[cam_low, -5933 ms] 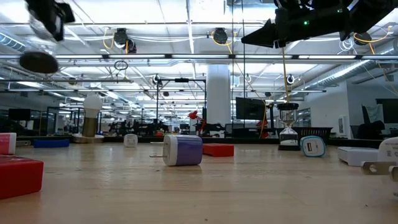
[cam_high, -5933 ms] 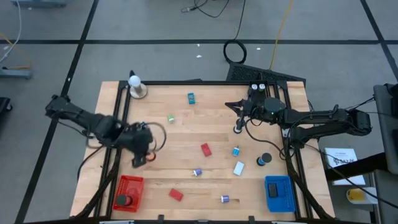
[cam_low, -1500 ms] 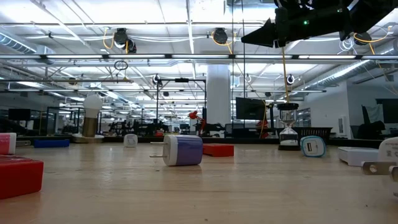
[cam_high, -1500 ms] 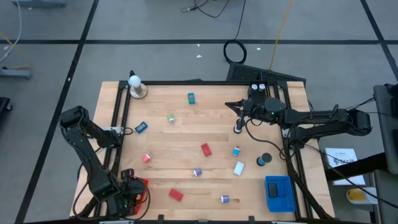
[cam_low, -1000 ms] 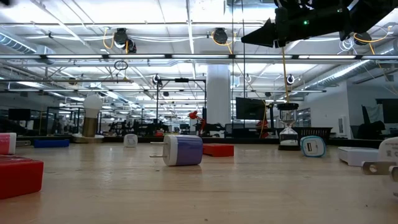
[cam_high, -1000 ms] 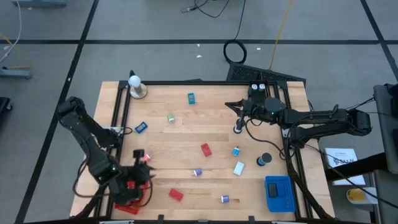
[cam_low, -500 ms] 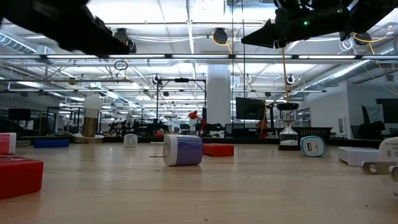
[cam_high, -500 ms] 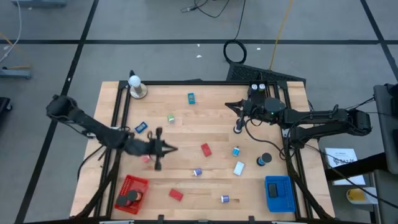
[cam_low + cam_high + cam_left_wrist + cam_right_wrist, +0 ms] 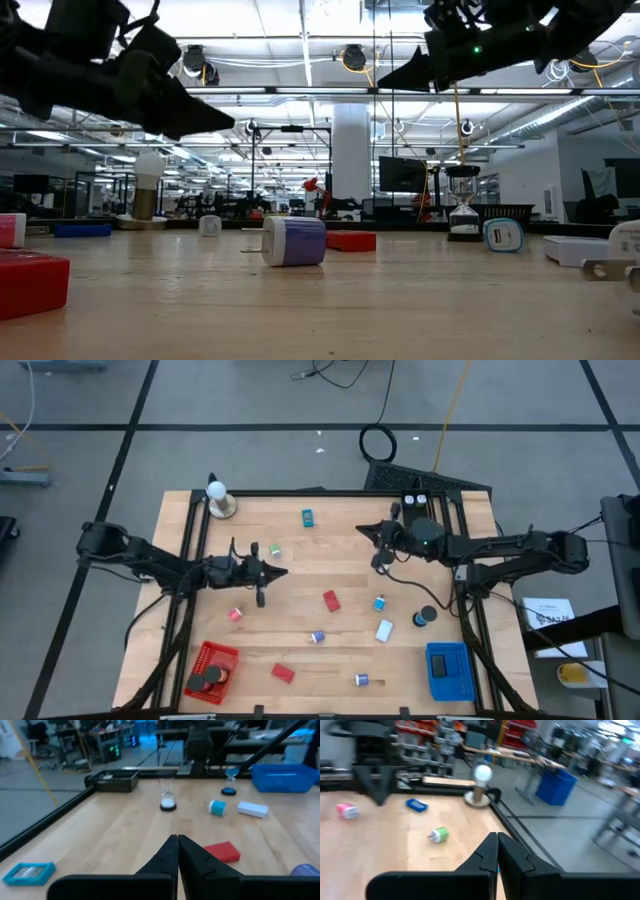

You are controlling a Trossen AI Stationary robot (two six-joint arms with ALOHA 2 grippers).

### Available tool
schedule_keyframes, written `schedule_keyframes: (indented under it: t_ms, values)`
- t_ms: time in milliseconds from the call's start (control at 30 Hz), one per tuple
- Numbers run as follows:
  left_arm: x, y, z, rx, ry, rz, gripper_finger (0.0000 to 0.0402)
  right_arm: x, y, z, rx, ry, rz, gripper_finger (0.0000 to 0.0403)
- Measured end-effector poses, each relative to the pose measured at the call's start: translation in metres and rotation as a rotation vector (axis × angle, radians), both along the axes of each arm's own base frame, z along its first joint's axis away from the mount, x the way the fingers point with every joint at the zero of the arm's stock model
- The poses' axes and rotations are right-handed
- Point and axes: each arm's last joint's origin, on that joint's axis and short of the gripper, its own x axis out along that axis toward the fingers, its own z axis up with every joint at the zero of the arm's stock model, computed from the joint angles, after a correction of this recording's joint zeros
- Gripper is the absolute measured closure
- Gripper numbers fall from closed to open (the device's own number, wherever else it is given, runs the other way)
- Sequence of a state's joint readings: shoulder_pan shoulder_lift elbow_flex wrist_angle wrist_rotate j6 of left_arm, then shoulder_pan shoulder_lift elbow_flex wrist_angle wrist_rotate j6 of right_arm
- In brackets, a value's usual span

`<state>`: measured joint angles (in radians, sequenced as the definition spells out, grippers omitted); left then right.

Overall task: Pick & Place Office items
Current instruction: Put the green white charger adapter into the black bin

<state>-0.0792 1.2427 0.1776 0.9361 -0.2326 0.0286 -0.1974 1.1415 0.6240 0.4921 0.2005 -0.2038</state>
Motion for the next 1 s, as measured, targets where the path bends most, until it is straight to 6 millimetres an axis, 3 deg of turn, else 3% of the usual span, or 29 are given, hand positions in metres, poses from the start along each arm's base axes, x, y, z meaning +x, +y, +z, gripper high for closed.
schedule_keyframes:
  t_ms: [433, 700, 833, 1000]
  values:
    - [0.004, 0.015, -0.026, 0.048, 0.128, 0.050, 0.0371, 0.010, 0.030, 0.013, 0.082, 0.039, -0.156, 0.0403]
    - [0.004, 0.023, -0.023, 0.008, 0.126, 0.180, 0.0366, 0.025, 0.034, 0.014, 0.062, 0.073, -0.230, 0.0403]
    - [0.005, 0.028, -0.017, -0.035, 0.194, 0.237, 0.0328, 0.029, 0.034, 0.010, 0.038, 0.107, -0.223, 0.0403]
    - [0.012, 0.038, -0.009, -0.090, 0.401, 0.328, 0.0251, 0.029, 0.034, 0.009, 0.015, 0.120, -0.220, 0.0403]
